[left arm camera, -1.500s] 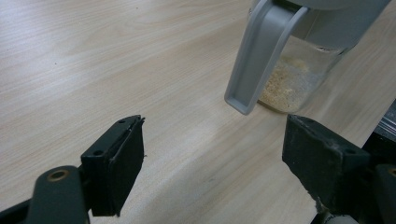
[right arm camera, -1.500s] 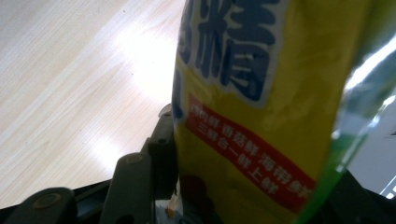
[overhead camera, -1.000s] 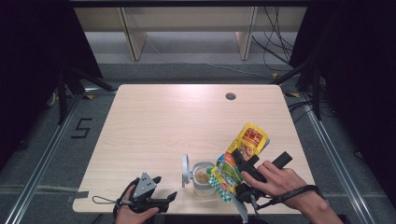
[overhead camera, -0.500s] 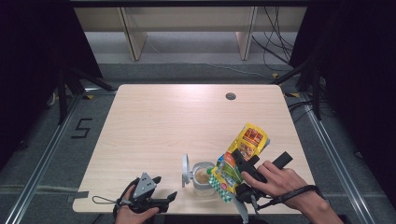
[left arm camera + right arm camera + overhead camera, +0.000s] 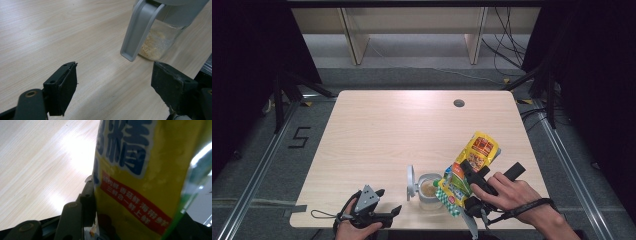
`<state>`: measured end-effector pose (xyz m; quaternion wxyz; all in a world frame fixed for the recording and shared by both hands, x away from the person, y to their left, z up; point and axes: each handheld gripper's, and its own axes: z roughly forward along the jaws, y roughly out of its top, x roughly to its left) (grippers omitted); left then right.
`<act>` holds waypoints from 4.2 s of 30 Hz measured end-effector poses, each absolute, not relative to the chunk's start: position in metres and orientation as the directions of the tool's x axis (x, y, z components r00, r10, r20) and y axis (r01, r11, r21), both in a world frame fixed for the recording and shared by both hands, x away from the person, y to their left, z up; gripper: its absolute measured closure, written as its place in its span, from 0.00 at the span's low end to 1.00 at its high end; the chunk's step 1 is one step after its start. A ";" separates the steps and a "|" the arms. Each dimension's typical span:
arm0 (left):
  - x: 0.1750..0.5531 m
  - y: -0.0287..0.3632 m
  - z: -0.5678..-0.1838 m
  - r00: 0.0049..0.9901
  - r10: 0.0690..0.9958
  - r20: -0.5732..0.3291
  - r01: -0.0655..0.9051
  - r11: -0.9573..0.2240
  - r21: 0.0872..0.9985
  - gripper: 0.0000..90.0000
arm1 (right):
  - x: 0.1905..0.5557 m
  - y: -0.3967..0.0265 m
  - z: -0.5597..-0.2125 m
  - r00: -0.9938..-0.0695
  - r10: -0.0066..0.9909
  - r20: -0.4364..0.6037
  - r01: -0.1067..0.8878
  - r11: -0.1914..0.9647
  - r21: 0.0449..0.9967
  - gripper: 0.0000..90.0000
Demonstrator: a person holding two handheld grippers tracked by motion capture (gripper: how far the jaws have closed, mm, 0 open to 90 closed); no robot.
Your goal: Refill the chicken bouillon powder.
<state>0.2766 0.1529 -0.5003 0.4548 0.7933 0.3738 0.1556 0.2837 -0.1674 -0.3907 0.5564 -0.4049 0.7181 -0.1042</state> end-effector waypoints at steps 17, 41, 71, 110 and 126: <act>0.277 0.153 -0.500 0.672 0.735 -0.093 0.452 -0.307 0.838 0.23 | 0.283 -0.168 -0.390 -0.059 -0.686 -0.725 -0.464 0.662 -0.589 0.63; 0.276 0.152 -0.500 0.668 0.737 -0.103 0.453 -0.293 0.842 0.23 | 0.284 -0.170 -0.389 -0.078 -0.685 -0.725 -0.476 0.664 -0.577 0.64; 0.277 0.153 -0.500 0.672 0.735 -0.091 0.451 -0.309 0.837 0.23 | 0.283 -0.174 -0.391 -0.126 -0.652 -0.748 -0.463 0.705 -0.537 0.66; 0.277 0.153 -0.500 0.670 0.736 -0.099 0.448 -0.295 0.844 0.23 | 0.284 -0.177 -0.391 -0.141 -0.628 -0.765 -0.460 0.726 -0.511 0.68; 0.277 0.152 -0.500 0.667 0.738 -0.100 0.451 -0.294 0.842 0.23 | 0.283 -0.177 -0.390 -0.141 -0.632 -0.762 -0.460 0.723 -0.515 0.69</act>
